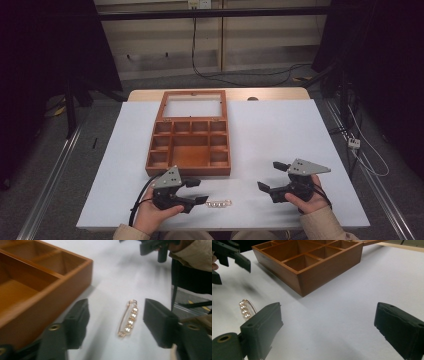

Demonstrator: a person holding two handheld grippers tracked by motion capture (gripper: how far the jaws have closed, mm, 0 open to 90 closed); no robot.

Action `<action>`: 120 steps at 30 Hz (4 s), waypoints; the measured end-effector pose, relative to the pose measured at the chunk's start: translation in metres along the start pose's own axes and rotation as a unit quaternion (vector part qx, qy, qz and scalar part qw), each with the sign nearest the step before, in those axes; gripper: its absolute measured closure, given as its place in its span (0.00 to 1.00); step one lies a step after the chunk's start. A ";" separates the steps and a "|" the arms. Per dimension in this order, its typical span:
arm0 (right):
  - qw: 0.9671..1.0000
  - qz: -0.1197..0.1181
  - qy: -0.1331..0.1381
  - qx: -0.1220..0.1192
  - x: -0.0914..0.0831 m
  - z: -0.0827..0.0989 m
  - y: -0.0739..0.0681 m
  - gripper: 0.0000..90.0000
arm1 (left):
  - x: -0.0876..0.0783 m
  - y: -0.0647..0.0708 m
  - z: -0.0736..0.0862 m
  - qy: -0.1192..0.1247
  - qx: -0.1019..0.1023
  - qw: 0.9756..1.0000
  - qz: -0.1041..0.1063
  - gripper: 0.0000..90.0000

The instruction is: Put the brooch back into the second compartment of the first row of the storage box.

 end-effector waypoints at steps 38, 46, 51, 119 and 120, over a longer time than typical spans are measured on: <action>1.000 0.010 0.006 0.005 -0.005 0.000 0.008 0.09 | 0.043 0.011 0.006 -0.083 -0.019 0.996 0.016 0.89; 1.000 0.011 0.009 0.007 -0.006 0.000 0.008 0.09 | 0.031 0.005 -0.011 -0.076 -0.048 0.996 -0.005 0.89; 1.000 0.013 0.011 0.007 -0.007 -0.001 0.008 0.09 | 0.023 0.000 -0.020 -0.065 -0.054 0.996 -0.012 0.89; 1.000 0.007 0.014 0.006 -0.009 -0.001 0.009 0.09 | -0.008 -0.059 -0.097 -0.040 -0.068 0.993 -0.092 0.89; 1.000 0.007 0.015 0.006 -0.009 -0.001 0.009 0.09 | -0.008 -0.060 -0.097 -0.039 -0.071 0.992 -0.094 0.89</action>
Point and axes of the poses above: each handheld gripper's, and its own axes: x roughly forward along the jaws, z roughly out of its underside, y roughly to its right, the point moved 1 cm from there along x, roughly forward along the jaws, and after that the axes turned 14 degrees about y, right-handed, at the moved point
